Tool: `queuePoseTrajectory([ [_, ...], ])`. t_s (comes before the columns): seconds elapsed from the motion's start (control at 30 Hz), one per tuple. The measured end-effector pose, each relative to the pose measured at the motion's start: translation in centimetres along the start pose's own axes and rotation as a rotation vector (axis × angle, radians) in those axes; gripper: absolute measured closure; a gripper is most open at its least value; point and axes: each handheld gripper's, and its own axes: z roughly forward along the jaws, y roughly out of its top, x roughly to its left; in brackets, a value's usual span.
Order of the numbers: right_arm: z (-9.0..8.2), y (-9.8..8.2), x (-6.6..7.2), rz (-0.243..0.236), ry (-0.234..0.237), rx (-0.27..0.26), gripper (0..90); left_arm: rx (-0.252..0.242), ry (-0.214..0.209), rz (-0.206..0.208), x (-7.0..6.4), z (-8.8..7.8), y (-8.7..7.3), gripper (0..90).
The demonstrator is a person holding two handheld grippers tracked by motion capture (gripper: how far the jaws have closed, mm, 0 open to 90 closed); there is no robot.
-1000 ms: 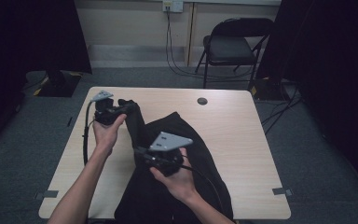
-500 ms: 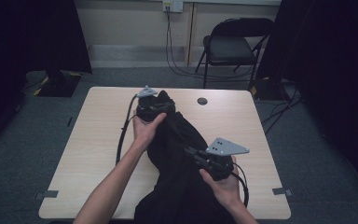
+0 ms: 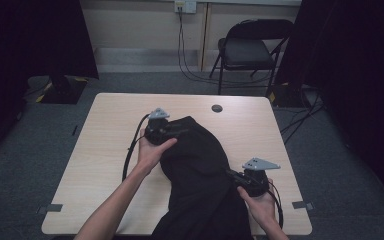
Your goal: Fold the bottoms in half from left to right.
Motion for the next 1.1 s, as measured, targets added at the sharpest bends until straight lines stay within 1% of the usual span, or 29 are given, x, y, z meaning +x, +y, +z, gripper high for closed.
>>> queuePoseTrajectory([
  [0.03, 0.0, 0.0, 0.0, 0.0, 0.0, 0.0, 89.3, 0.0, 0.0, 0.0, 0.0, 0.0, 0.0, 65.4],
  [0.07, -0.1, 0.0, -0.2, -0.013, -0.01, 0.009, 89.2, 0.034, -0.003, -0.006, 0.2, -0.3, -1.2, 68.4],
  [0.1, -0.1, 0.0, -0.2, -0.013, -0.01, 0.009, 89.2, 0.049, 0.012, 0.005, 0.2, -0.5, -2.5, 68.4],
  [0.13, 0.0, -0.1, -0.5, -0.019, -0.015, 0.023, 89.1, 0.078, 0.008, 0.009, 0.2, -0.6, -3.7, 71.2],
  [0.17, 0.0, -0.5, -1.1, -0.031, -0.041, 0.051, 88.4, 0.113, 0.004, 0.018, 0.2, -0.7, -5.6, 71.8],
  [0.2, 0.0, -0.5, -1.1, -0.031, -0.041, 0.051, 88.4, 0.113, 0.004, 0.018, 0.2, -0.7, -5.6, 72.2],
  [0.27, -0.2, -1.2, -1.7, -0.035, -0.068, 0.08, 85.6, 0.141, -0.013, 0.007, 0.1, -0.3, -7.0, 71.9],
  [0.3, -0.3, -1.4, -1.8, -0.04, -0.092, 0.093, 81.5, 0.153, -0.014, 0.004, 0.2, 0.0, -7.5, 70.7],
  [0.33, -0.7, -1.6, -1.9, -0.034, -0.157, 0.099, 71.6, 0.168, 0.008, 0.003, 0.0, 0.6, -8.0, 68.1],
  [0.4, -1.0, -1.7, -2.0, -0.039, -0.168, 0.087, 69.1, 0.175, 0.012, 0.005, 0.0, 0.9, -8.2, 66.2],
  [0.43, -1.3, -1.6, -1.9, -0.032, -0.17, 0.068, 65.1, 0.196, 0.032, 0.022, -0.1, 1.3, -8.4, 66.2],
  [0.47, -1.7, -1.4, -1.7, -0.031, -0.175, 0.038, 60.8, 0.184, 0.035, 0.029, -0.1, 1.5, -8.5, 66.0],
  [0.5, -1.8, -1.2, -1.5, -0.037, -0.166, 0.022, 60.7, 0.171, 0.041, 0.011, 0.1, 1.6, -8.6, 66.1],
  [0.53, -1.5, -0.6, -0.4, -0.047, -0.074, 0.005, 60.9, 0.159, 0.055, 0.01, 0.4, 1.8, -8.6, 67.1],
  [0.6, -0.4, -0.1, 1.4, -0.098, -0.013, 0.01, 63.8, 0.16, 0.066, 0.027, 0.6, 2.1, -8.4, 68.5],
  [0.63, 0.3, 0.0, 2.3, -0.119, 0.028, 0.015, 63.8, 0.167, 0.088, 0.032, 0.7, 2.3, -8.1, 71.0],
  [0.67, 0.3, 0.0, 2.3, -0.119, 0.028, 0.015, 63.8, 0.167, 0.088, 0.032, 0.7, 2.3, -8.1, 72.2],
  [0.7, 2.0, 0.3, 4.2, -0.142, 0.134, 0.033, 61.0, 0.168, 0.123, 0.047, 1.0, 2.8, -7.7, 72.1],
  [0.73, 2.0, 0.3, 4.2, -0.142, 0.134, 0.033, 61.0, 0.168, 0.123, 0.047, 1.0, 2.8, -7.7, 72.2],
  [0.77, 3.5, 0.6, 6.1, -0.181, 0.21, 0.06, 58.7, 0.17, 0.142, 0.06, 1.2, 3.1, -7.5, 72.7],
  [0.8, 4.1, 0.6, 7.0, -0.205, 0.238, 0.069, 57.2, 0.181, 0.173, 0.106, 1.5, 3.6, -7.1, 73.9],
  [0.83, 4.7, 0.6, 7.8, -0.222, 0.269, 0.084, 55.3, 0.19, 0.182, 0.104, 1.7, 3.9, -6.7, 74.0],
  [0.87, 5.3, 0.6, 8.5, -0.239, 0.285, 0.096, 53.5, 0.19, 0.182, 0.104, 1.7, 3.9, -6.7, 74.0],
  [0.9, 5.3, 0.6, 8.5, -0.239, 0.285, 0.096, 53.5, 0.208, 0.185, 0.101, 1.9, 4.1, -6.3, 74.0],
  [0.93, 5.8, 0.6, 9.0, -0.247, 0.3, 0.104, 52.3, 0.223, 0.196, 0.109, 2.2, 4.3, -6.0, 74.0],
  [0.97, 6.5, 0.4, 9.7, -0.259, 0.342, 0.124, 50.1, 0.217, 0.208, 0.098, 3.0, 4.8, -5.5, 73.9],
  [1.0, 6.5, 0.4, 9.7, -0.259, 0.342, 0.124, 50.1, 0.217, 0.208, 0.098, 3.0, 4.8, -5.5, 73.9],
  [1.03, 6.6, 0.3, 9.8, -0.264, 0.354, 0.128, 50.0, 0.205, 0.224, 0.098, 3.6, 5.1, -5.3, 73.9],
  [1.1, 6.5, -0.1, 9.9, -0.281, 0.371, 0.141, 49.6, 0.182, 0.244, 0.062, 4.7, 5.6, -4.9, 74.0],
])
